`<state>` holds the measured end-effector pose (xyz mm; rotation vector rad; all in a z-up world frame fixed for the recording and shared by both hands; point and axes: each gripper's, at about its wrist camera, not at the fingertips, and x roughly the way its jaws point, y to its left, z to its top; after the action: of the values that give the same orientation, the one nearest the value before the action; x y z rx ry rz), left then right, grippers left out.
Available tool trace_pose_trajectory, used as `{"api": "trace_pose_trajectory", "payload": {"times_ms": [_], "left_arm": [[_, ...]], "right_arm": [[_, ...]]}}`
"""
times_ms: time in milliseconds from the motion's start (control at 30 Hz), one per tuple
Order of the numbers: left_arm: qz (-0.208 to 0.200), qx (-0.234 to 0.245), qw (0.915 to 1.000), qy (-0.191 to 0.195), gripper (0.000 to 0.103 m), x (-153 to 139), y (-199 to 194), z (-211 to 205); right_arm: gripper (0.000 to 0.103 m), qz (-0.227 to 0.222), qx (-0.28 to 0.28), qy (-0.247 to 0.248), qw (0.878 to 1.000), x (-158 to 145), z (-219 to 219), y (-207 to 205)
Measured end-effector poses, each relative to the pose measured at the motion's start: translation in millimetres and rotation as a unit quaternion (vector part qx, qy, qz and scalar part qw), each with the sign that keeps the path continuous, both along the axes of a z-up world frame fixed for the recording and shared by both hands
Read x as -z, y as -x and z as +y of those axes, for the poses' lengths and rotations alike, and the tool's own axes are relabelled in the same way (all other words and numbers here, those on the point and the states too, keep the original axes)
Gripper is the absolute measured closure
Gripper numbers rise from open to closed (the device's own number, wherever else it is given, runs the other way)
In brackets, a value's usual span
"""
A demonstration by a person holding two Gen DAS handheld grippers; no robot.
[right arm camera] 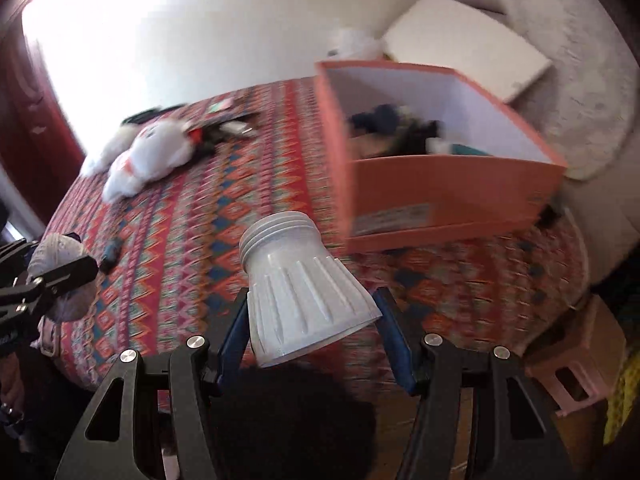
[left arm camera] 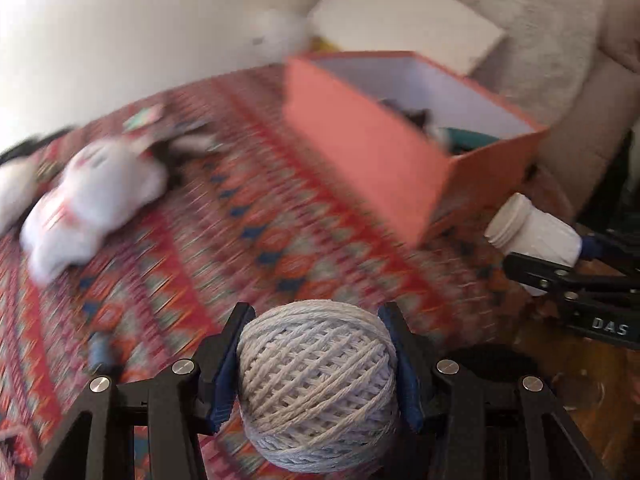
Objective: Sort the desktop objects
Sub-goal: 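Carry the twine ball, bottle and lamp shade into the shoebox and release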
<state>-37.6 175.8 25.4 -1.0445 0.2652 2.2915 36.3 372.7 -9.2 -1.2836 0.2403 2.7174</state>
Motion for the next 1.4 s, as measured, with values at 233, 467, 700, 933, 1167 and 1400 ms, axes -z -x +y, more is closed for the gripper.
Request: {"api": "trace_pose_trajectory", "payload": {"times_ms": [233,467,700,933,1167,1400], "left_arm": [[0.044,0.057,0.9973,-0.011,0.050,-36.9,14.5,92.2],[0.074,0.071,0.9945,-0.022,0.049,-64.8,63.6,170.3],[0.054,0.052,0.9971,-0.012,0.049,-52.9,142.2,233.2],[0.030,0.056,0.9978,0.020,0.049,-10.6,186.4,274.4],[0.019,0.039,0.9990,0.008,0.011,5.5,198.0,276.2],[0.033,0.021,0.9992,-0.009,0.003,-10.6,190.7,258.5]], "right_arm": [[0.041,0.025,0.067,-0.018,0.997,-27.9,77.5,-11.7],[0.040,0.061,0.091,-0.044,0.993,-61.3,135.7,24.5],[0.040,0.073,0.089,-0.042,0.992,-62.2,175.3,103.2],[0.040,0.034,0.093,-0.032,0.995,-20.0,206.9,163.7],[0.038,-0.001,0.090,-0.020,0.996,13.6,212.3,180.5],[0.019,0.001,0.108,-0.028,0.994,9.7,210.1,173.3]]}}
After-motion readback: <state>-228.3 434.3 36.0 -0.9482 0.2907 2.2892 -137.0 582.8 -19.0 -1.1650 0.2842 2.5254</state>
